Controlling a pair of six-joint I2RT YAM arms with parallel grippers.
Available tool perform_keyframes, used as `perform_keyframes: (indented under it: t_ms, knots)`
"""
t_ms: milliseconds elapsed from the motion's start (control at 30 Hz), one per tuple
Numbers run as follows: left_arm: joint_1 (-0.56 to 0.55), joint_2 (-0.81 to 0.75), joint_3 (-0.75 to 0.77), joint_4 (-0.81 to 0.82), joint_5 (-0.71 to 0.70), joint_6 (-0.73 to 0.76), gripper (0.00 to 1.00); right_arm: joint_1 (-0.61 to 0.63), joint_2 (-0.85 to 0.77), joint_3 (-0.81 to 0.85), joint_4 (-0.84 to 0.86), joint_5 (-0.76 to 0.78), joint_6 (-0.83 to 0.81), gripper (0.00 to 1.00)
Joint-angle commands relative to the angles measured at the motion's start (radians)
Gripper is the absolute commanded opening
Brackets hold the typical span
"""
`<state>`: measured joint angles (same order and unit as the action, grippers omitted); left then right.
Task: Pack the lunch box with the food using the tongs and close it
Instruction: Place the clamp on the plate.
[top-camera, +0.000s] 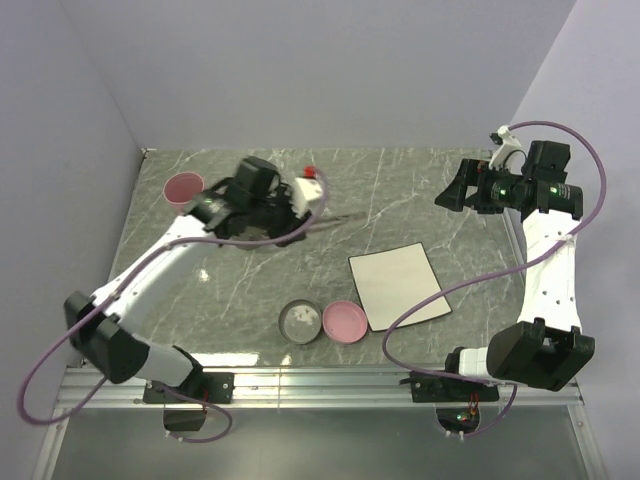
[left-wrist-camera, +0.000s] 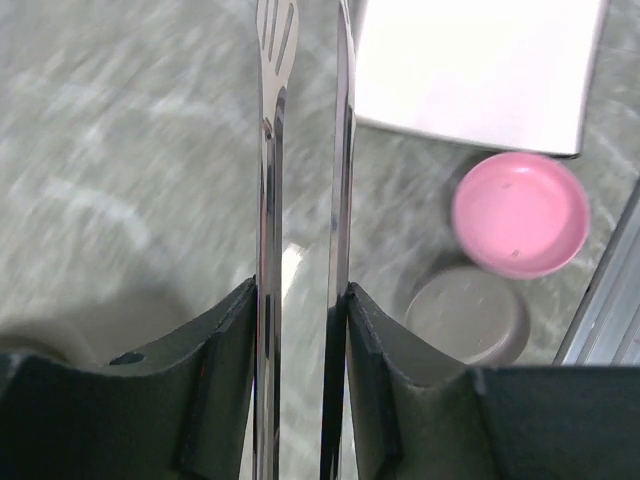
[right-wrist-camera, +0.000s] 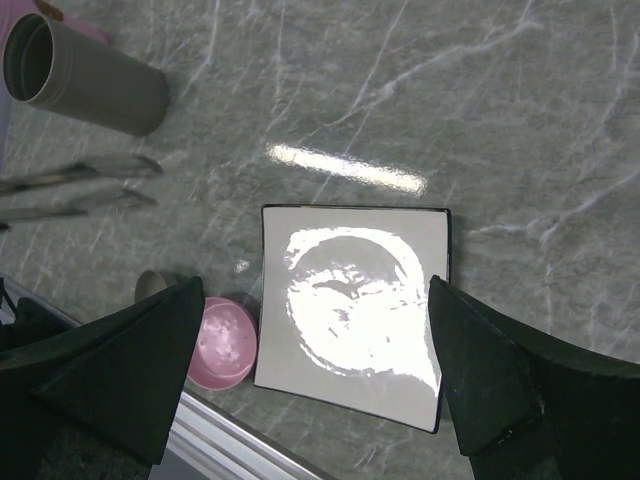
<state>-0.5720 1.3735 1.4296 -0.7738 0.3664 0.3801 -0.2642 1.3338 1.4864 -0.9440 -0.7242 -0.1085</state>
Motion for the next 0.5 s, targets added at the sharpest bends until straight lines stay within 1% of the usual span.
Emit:
perform_keyframes:
  t_ms: [0,33,233,333,467]
  knots:
    - [-0.120,0.096,0.005,0.159,-0.032,-0.029,0.43,-0.035,-0.007,0.038,0.008,-0.004,0.010,1.00]
    - [-0.164,0.113,0.003,0.215,-0.035,-0.033,0.43,-0.047,-0.007,0.038,0.008,-0.010,0.012,1.00]
    - [-0.305,0.251,-0.018,0.416,-0.086,-0.066,0.44,-0.115,-0.002,0.037,0.019,-0.053,0.026,1.00]
    - [-0.351,0.335,0.008,0.452,-0.101,-0.081,0.45,-0.155,-0.004,0.031,0.025,-0.087,0.033,1.00]
    - [-0.393,0.427,0.061,0.487,-0.121,-0.063,0.47,-0.173,-0.007,0.017,0.031,-0.104,0.036,1.00]
